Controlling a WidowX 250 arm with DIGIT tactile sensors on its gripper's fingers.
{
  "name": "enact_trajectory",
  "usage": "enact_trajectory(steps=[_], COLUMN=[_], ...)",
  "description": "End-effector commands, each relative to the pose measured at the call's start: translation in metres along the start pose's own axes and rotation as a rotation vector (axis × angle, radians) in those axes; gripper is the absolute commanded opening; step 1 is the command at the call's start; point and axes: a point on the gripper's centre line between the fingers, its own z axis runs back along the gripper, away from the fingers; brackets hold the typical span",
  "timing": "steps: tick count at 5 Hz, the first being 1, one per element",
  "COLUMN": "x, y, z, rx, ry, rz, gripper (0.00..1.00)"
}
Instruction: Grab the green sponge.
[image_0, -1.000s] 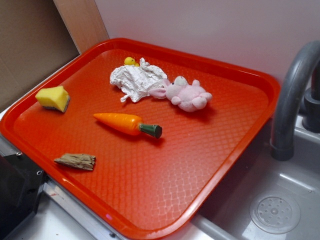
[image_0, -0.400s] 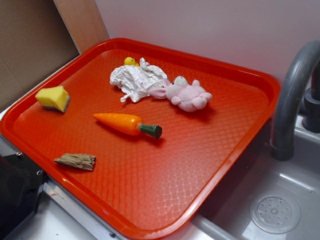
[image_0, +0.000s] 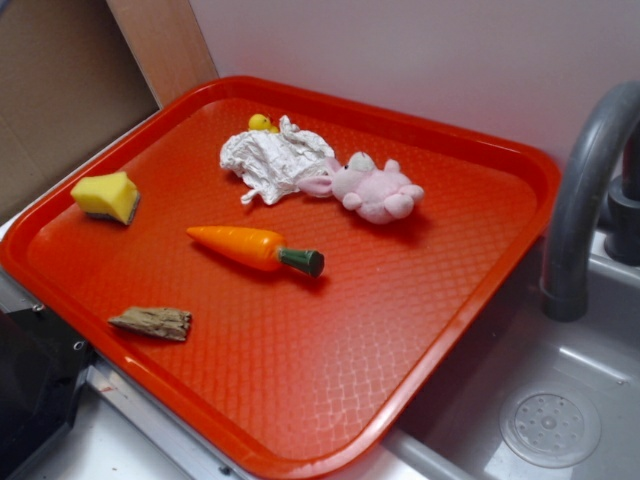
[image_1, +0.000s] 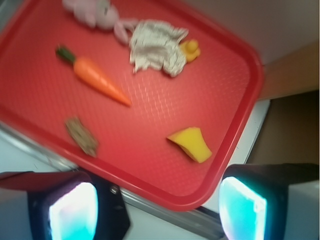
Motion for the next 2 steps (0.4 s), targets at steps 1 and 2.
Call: enact_trajectory(steps=[1, 2], x=[0.028, 0.035], y=[0.029, 0.034], z=[-0.067, -0.101], rx=[0.079, 0.114], ry=[0.171, 0.222], rz=[-0.299, -0.373], gripper=[1.0, 1.0])
